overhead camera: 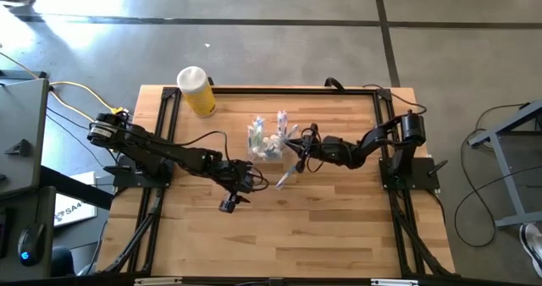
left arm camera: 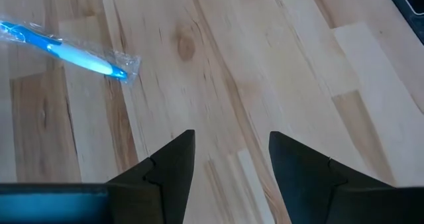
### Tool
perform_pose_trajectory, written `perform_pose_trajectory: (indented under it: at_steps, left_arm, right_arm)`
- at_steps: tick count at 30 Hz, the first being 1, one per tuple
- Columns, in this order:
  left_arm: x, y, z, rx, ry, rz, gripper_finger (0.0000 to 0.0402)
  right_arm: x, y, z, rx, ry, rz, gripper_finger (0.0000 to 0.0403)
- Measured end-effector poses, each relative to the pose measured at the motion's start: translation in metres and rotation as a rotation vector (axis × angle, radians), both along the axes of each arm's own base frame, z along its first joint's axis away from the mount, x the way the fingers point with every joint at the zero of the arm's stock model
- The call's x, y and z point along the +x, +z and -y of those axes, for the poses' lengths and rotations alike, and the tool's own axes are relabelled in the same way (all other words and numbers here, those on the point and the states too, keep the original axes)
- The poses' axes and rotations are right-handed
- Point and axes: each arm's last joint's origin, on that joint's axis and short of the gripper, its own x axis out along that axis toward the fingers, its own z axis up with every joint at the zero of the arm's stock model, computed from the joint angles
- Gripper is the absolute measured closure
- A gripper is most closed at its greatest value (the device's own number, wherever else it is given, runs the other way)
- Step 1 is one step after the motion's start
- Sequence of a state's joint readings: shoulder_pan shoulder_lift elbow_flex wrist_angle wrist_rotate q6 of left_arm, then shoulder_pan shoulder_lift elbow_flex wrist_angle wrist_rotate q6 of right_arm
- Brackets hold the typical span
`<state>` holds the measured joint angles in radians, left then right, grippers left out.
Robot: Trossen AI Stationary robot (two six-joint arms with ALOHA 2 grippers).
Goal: Pick & Place toothbrushing station
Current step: Put the blue toothbrush into the transparent organizer
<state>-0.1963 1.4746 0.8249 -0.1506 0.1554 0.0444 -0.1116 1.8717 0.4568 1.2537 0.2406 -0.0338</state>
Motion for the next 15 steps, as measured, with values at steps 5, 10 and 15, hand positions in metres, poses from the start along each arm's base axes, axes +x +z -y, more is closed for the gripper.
perform_pose_trajectory:
  at_steps: [5,10,15]
  left_arm:
    - [0.001,0.001,0.001,-0.013,-0.011,0.007,0.0211]
    - [0.000,0.001,0.001,-0.020,-0.008,0.004,0.0211]
    - [0.000,0.001,0.001,-0.028,-0.003,0.002,0.0211]
  right_arm:
    - [-0.001,0.002,0.002,0.013,-0.073,-0.004,0.0344]
    - [-0.003,0.008,0.004,0.030,-0.136,0.019,0.0305]
    - [-0.005,0.015,0.003,0.059,-0.157,0.015,0.0268]
